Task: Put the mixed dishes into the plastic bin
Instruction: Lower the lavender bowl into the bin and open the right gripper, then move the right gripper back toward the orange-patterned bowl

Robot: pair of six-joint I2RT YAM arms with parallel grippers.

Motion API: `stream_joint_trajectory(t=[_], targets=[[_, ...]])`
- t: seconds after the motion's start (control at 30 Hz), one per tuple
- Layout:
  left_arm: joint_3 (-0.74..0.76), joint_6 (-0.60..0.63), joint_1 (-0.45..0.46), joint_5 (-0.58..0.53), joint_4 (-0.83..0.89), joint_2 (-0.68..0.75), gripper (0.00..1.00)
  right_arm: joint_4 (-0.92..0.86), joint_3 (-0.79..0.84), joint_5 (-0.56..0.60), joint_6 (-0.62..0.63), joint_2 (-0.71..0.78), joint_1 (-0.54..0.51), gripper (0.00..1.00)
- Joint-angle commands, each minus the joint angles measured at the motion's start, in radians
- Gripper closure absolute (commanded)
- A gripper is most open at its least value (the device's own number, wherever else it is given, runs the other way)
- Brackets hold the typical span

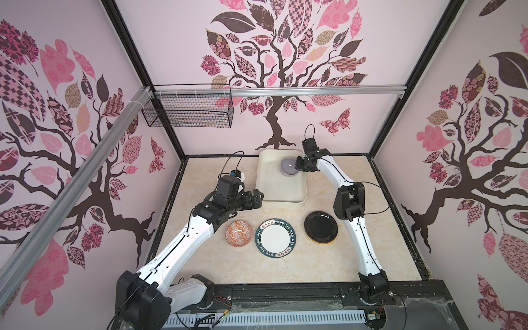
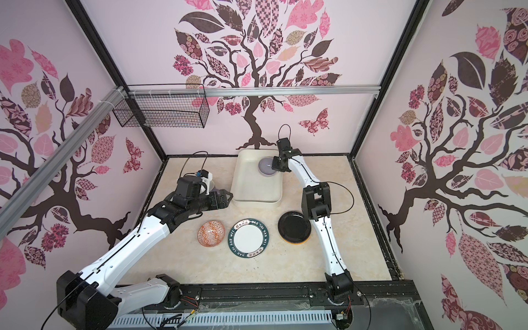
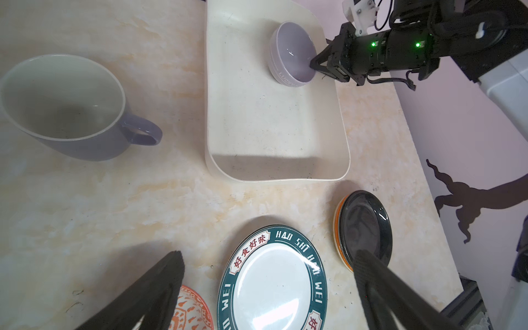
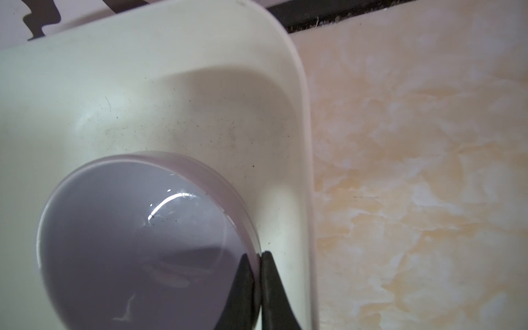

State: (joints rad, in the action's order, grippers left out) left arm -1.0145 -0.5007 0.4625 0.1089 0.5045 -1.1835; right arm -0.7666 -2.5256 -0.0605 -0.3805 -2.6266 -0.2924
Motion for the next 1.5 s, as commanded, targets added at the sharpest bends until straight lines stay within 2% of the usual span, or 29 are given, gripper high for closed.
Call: stream_joint_trajectory(t=[0.0,0.2,0.27,0.37,0.5,0.77,0.9,1.0,1.1,1.17,1.23,1.33,1.47], targets=[[0.017,0.006,-0.002,0.026,-0.024,-0.010,0.04,0.026,-0.038,0.004,-0.003,-0.035,-0.001,0.97],[0.002,0.013,-0.002,0.031,-0.007,-0.034,0.04,0.030,-0.011,0.003,0.013,-0.017,-0.002,0.92],[0.002,0.014,-0.003,0.031,-0.006,-0.034,0.04,0.051,0.011,-0.003,0.027,0.001,-0.002,0.85],[0.003,0.018,-0.002,0.019,-0.004,-0.029,0.03,0.090,0.057,-0.018,0.041,0.048,-0.004,0.69],[0.003,0.021,-0.002,0.014,-0.003,-0.029,0.04,0.168,0.154,-0.038,0.056,0.143,-0.007,0.55],[0.014,0.027,-0.002,-0.011,0.036,-0.006,0.04,0.213,0.260,-0.085,0.090,0.316,-0.024,0.43],[0.064,0.013,-0.002,-0.057,0.064,0.066,0.04,0.178,0.273,-0.071,0.104,0.373,-0.051,0.42],[0.123,-0.023,-0.003,-0.075,0.085,0.140,0.04,0.138,0.327,-0.043,0.116,0.437,-0.105,0.42],[0.180,-0.072,-0.003,-0.090,0.107,0.247,0.04,0.159,0.495,-0.001,0.118,0.546,-0.195,0.42],[0.200,-0.091,-0.003,-0.101,0.143,0.322,0.04,0.208,0.632,-0.015,0.086,0.625,-0.249,0.42],[0.201,-0.097,-0.003,-0.118,0.198,0.390,0.03,0.253,0.776,-0.039,0.051,0.699,-0.307,0.42],[0.177,-0.098,-0.002,-0.151,0.296,0.463,0.03,0.273,0.915,-0.004,0.029,0.779,-0.413,0.42],[0.158,-0.107,-0.003,-0.184,0.369,0.550,0.03,0.259,0.987,0.025,0.016,0.808,-0.559,0.42]])
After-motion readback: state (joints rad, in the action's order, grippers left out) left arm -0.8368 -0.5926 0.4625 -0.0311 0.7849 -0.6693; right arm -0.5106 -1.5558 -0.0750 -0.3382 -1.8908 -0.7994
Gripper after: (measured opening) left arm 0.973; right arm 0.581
